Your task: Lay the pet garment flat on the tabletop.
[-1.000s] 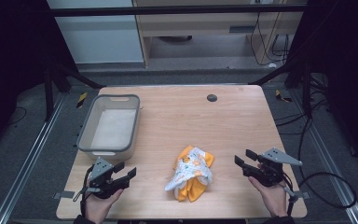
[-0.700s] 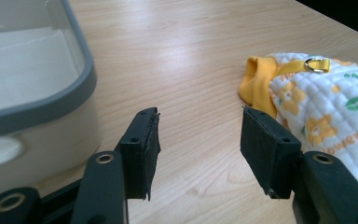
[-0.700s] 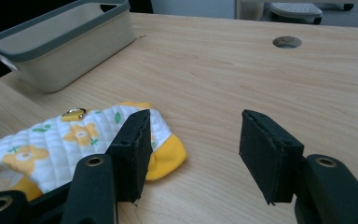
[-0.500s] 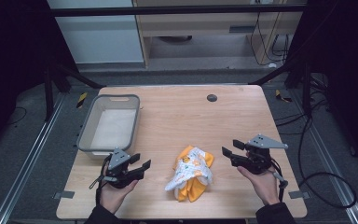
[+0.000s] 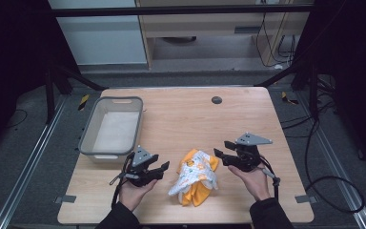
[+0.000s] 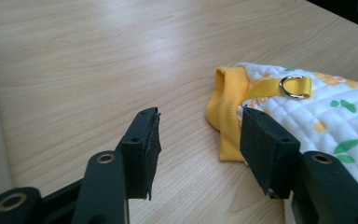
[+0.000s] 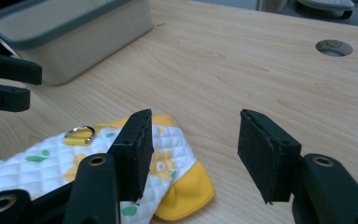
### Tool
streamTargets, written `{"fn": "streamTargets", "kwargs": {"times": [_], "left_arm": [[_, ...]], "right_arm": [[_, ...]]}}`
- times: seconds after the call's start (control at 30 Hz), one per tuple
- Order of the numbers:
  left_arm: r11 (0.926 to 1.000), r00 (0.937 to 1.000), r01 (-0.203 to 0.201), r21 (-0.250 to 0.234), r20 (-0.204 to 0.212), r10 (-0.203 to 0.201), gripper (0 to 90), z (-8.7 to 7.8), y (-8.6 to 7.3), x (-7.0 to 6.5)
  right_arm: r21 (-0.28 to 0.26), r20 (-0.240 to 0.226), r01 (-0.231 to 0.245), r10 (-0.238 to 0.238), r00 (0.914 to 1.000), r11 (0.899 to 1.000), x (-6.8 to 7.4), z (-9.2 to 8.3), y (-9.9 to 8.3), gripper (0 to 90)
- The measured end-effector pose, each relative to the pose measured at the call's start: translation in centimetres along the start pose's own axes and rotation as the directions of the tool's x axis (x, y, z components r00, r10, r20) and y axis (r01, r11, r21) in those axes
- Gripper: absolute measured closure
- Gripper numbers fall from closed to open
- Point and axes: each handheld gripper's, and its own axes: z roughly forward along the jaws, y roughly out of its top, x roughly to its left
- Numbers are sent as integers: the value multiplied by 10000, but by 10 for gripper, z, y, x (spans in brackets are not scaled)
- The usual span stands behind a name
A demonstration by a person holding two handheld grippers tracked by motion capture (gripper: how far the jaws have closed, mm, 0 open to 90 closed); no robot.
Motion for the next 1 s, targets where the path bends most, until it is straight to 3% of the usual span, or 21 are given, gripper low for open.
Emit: {"fn": "streamTargets", "kwargs": {"times": [0.07,0.4,0.6,0.73,1.0], "left_arm": [[9999,10000,5,159,73,-6,465,4,-1,-2],[9929,9980,-591,1034,293,563,440,26,-10,-14],[9888,9975,-661,1342,317,624,438,37,-13,-18],[9860,9970,-754,1486,302,717,442,43,-15,-19],[9797,9966,-789,1843,382,731,452,54,-19,-19]], "right_arm": [[227,-8,197,-197,9998,9995,0,8,-2,443],[1373,130,141,-161,9998,9904,-2,37,-26,450],[1651,163,152,-182,9997,9862,-5,47,-33,463],[2134,138,263,-299,9995,9766,-3,57,-40,497],[2542,-52,340,-338,9994,9665,-3,66,-47,586]]}}
